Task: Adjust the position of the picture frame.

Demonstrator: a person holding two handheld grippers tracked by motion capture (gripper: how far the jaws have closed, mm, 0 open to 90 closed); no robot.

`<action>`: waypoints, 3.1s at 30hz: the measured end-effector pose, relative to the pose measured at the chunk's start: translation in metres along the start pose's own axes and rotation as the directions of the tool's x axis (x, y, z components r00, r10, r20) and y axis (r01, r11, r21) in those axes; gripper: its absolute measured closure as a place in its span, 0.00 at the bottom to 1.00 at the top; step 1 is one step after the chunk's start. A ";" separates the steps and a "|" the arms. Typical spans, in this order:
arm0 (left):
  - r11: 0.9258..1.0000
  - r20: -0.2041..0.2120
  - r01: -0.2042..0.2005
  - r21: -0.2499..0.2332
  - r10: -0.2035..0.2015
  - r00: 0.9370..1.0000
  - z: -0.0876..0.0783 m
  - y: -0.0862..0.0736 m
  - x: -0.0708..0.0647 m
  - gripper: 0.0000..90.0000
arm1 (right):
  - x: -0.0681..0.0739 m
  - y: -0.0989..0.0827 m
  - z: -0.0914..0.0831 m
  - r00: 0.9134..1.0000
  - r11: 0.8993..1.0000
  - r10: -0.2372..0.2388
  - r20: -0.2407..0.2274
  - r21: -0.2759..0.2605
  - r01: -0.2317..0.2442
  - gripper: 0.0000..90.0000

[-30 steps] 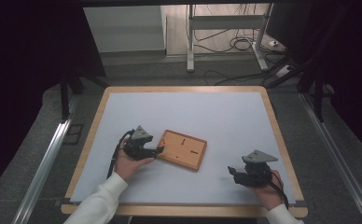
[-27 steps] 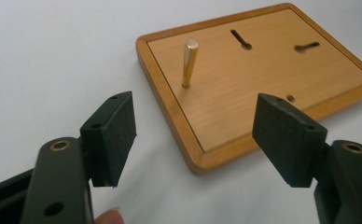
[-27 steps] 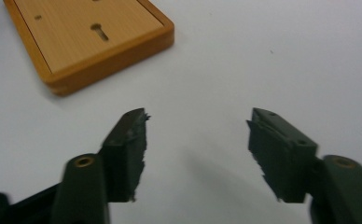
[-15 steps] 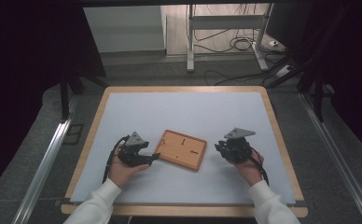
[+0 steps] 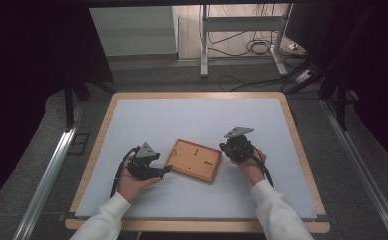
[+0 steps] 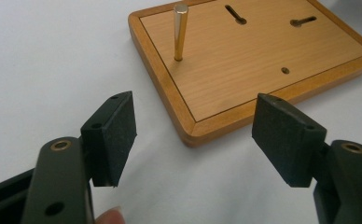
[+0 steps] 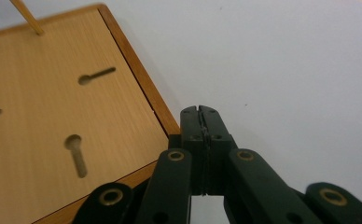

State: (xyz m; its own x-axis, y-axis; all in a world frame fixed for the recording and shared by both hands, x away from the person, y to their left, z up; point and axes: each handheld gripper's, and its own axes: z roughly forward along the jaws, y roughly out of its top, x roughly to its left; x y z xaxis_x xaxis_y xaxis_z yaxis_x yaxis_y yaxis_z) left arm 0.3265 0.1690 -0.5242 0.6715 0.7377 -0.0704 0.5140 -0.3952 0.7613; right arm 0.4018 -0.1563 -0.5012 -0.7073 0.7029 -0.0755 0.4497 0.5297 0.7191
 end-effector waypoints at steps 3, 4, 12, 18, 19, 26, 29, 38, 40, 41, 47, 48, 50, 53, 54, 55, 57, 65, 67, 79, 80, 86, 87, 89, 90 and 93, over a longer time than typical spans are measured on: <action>1.000 0.002 0.001 0.004 -0.001 1.000 0.001 -0.002 0.001 0.34 | 0.003 -0.002 0.008 1.000 1.000 -0.007 -0.004 0.001 0.007 1.00; 1.000 0.002 0.001 0.004 -0.001 1.000 0.001 -0.002 0.001 0.34 | 0.004 -0.001 0.008 1.000 1.000 -0.019 -0.016 0.004 0.019 1.00; 1.000 0.009 0.007 0.004 -0.007 1.000 0.002 -0.002 0.001 0.34 | 0.004 -0.001 0.007 0.998 0.999 -0.048 0.032 0.001 0.048 1.00; 1.000 0.013 0.000 0.013 0.000 1.000 0.004 -0.001 0.001 0.34 | -0.001 0.000 0.017 0.998 0.998 -0.060 0.030 0.022 0.060 1.00; 1.000 0.011 -0.001 0.012 0.001 1.000 0.004 -0.001 0.001 0.34 | 0.000 0.000 0.019 0.997 0.998 -0.065 0.035 0.024 0.065 1.00; 1.000 0.007 -0.001 0.010 0.001 1.000 0.002 -0.003 0.002 0.34 | -0.001 -0.004 0.022 0.996 0.995 -0.086 0.033 0.053 0.084 1.00; 1.000 0.012 -0.002 0.014 0.002 1.000 0.002 -0.002 0.002 0.34 | 0.000 -0.005 0.020 0.994 0.993 -0.108 0.032 0.056 0.107 1.00; 1.000 0.015 -0.002 0.014 0.002 1.000 0.002 -0.001 0.003 0.34 | 0.007 -0.014 0.009 0.990 0.989 -0.137 -0.016 0.054 0.138 1.00; 1.000 0.015 -0.003 0.011 0.003 1.000 0.002 -0.001 0.003 0.34 | 0.011 -0.016 0.005 0.989 0.987 -0.148 -0.024 0.061 0.149 1.00; 1.000 0.015 -0.004 0.012 0.004 1.000 0.002 -0.001 0.003 0.34 | 0.014 -0.017 0.003 0.987 0.985 -0.158 -0.025 0.066 0.160 1.00; 1.000 0.012 -0.008 0.010 0.008 1.000 0.002 0.000 0.003 0.34 | 0.032 -0.023 -0.006 0.983 0.980 -0.183 -0.019 0.073 0.184 1.00; 1.000 0.013 -0.009 0.009 0.008 1.000 0.002 0.000 0.003 0.34 | 0.036 -0.025 -0.008 0.982 0.979 -0.188 -0.017 0.077 0.189 1.00; 1.000 0.013 -0.010 0.009 0.010 1.000 0.002 0.000 0.003 0.34 | 0.043 -0.027 -0.012 0.981 0.978 -0.191 -0.020 0.075 0.192 1.00; 1.000 0.013 -0.010 0.011 0.010 1.000 0.002 0.000 0.003 0.34 | 0.053 -0.030 -0.016 0.982 0.980 -0.186 -0.033 0.071 0.188 1.00; 1.000 0.012 -0.010 0.011 0.009 1.000 0.002 0.000 0.004 0.34 | 0.057 -0.030 -0.017 0.983 0.981 -0.181 -0.042 0.070 0.183 1.00; 1.000 0.012 -0.010 0.011 0.009 1.000 0.002 0.000 0.004 0.33 | 0.059 -0.031 -0.019 0.984 0.982 -0.173 -0.050 0.070 0.176 1.00; 1.000 0.010 -0.006 0.011 0.006 1.000 0.002 0.000 0.004 0.33 | 0.062 -0.032 -0.020 0.984 0.983 -0.167 -0.058 0.071 0.170 1.00; 1.000 0.009 -0.004 0.008 0.004 1.000 0.001 0.000 0.005 0.33 | 0.086 -0.042 -0.030 0.984 0.988 -0.134 -0.115 0.065 0.142 1.00; 1.000 0.009 -0.002 0.007 0.001 1.000 0.001 0.000 0.005 0.33 | 0.091 -0.043 -0.032 0.982 0.987 -0.141 -0.127 0.060 0.150 1.00; 1.000 0.003 0.025 -0.015 -0.025 1.000 -0.013 -0.007 0.011 0.33 | 0.068 -0.046 -0.052 0.987 0.996 -0.092 -0.135 -0.006 0.092 0.99; 0.999 -0.002 0.031 -0.018 -0.031 1.000 -0.017 -0.010 0.012 0.33 | 0.058 -0.051 -0.057 0.989 0.998 -0.060 -0.134 -0.012 0.059 0.99; 1.000 0.030 0.018 -0.014 -0.018 0.999 -0.028 -0.017 0.014 0.51 | 0.035 -0.074 -0.074 0.994 1.000 0.010 -0.110 -0.028 -0.014 0.65; 1.000 0.031 0.015 -0.012 -0.015 0.999 -0.030 -0.018 0.014 0.60 | 0.033 -0.078 -0.077 0.996 0.999 0.015 -0.088 -0.041 -0.019 0.55; 1.000 0.032 0.004 0.011 -0.005 0.999 -0.031 -0.018 0.014 0.79 | 0.029 -0.086 -0.082 0.997 0.997 0.043 -0.062 -0.056 -0.046 0.48; 1.000 0.032 0.004 0.011 -0.005 0.999 -0.031 -0.018 0.014 0.88 | 0.026 -0.089 -0.084 0.997 0.997 0.054 -0.063 -0.059 -0.057 0.47; 0.999 0.030 -0.012 0.033 0.011 0.999 -0.031 -0.017 0.013 1.00 | 0.019 -0.097 -0.091 0.995 0.994 0.086 -0.052 -0.062 -0.089 0.43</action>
State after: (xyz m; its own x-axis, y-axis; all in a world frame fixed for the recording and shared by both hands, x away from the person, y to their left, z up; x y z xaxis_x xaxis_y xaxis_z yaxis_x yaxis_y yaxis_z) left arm 0.3100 0.2029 -0.5181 0.6929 0.7165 -0.0811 0.5232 -0.4222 0.7403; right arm 0.2953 -0.2374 -0.5098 -0.6935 0.7200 0.0230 0.4764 0.4345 0.7643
